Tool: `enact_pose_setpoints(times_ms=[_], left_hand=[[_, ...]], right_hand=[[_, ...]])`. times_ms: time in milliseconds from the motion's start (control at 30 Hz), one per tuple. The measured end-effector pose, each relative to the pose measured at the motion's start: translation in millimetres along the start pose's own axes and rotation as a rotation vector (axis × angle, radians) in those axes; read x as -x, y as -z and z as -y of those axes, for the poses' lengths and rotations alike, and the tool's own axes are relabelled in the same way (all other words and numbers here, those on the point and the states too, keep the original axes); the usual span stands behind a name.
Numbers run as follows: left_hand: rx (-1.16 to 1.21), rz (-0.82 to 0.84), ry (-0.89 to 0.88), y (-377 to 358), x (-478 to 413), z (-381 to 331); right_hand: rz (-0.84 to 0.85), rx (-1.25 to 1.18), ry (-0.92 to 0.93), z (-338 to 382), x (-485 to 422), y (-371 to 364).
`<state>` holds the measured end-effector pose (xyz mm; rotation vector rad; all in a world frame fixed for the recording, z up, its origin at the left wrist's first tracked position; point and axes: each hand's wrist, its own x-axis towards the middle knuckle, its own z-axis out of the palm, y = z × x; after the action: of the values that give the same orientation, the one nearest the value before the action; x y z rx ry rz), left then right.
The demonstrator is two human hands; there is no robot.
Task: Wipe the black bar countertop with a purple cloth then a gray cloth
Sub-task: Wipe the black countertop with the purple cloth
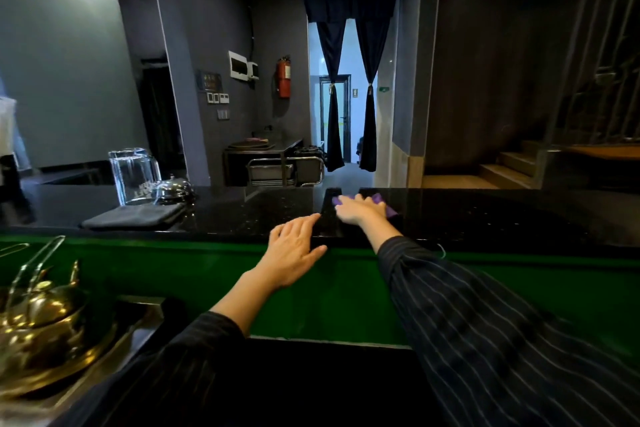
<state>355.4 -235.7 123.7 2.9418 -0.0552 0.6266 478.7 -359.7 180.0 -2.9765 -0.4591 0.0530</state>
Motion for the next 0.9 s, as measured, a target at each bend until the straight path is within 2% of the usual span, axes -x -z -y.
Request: enact_pose_setpoints(times_ms=[67, 133, 200, 300, 400, 500, 567, 633, 733, 900], left_hand=[[-0.003, -0.003, -0.023, 6, 2, 19], [-0.102, -0.052, 0.037, 16, 14, 51], [-0.201, -0.084, 0.078, 25, 32, 92], [-0.162, -0.063, 0.05, 38, 51, 136], [-0.048, 0.021, 0.034, 51, 39, 154], [0.034, 0.247, 0.005, 68, 18, 167], [0.035, 0.369, -0.022, 73, 9, 174], [0.002, 0.398, -0.064, 70, 4, 177], [-0.079, 0.283, -0.085, 60, 7, 179], [-0.111, 0.183, -0.115, 52, 8, 184]], right_hand=[[0.025, -0.009, 0.132, 34, 4, -4], [0.068, -0.024, 0.255, 50, 13, -5], [0.14, -0.07, 0.356, 45, 21, -1], [0.257, -0.245, 0.418, 19, 23, 11], [0.184, -0.227, 0.278, 11, 4, 10], [0.078, -0.067, 0.074, 27, -24, 0], [0.026, -0.026, -0.099, 46, -38, -5], [-0.013, 0.005, -0.223, 71, -53, -9], [0.022, 0.004, -0.213, 111, -82, -13], [0.177, 0.02, 0.016, 159, -156, -18]])
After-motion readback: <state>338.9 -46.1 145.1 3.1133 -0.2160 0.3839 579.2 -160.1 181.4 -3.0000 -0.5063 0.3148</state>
